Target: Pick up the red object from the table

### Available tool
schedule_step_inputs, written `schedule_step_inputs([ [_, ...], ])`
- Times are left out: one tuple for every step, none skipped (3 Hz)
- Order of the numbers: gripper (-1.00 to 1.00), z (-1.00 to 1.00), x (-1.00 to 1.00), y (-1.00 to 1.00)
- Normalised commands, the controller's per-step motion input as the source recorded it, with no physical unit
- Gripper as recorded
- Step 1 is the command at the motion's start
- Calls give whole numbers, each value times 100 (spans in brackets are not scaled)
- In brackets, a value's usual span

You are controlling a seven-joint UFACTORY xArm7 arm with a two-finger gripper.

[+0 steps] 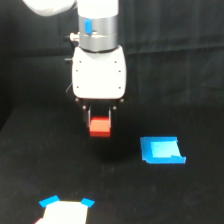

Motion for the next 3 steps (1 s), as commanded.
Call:
schedule_step_inputs([
  [-83, 100, 69, -29],
  [-88, 100, 78, -18],
  [-100, 20, 100, -3],
])
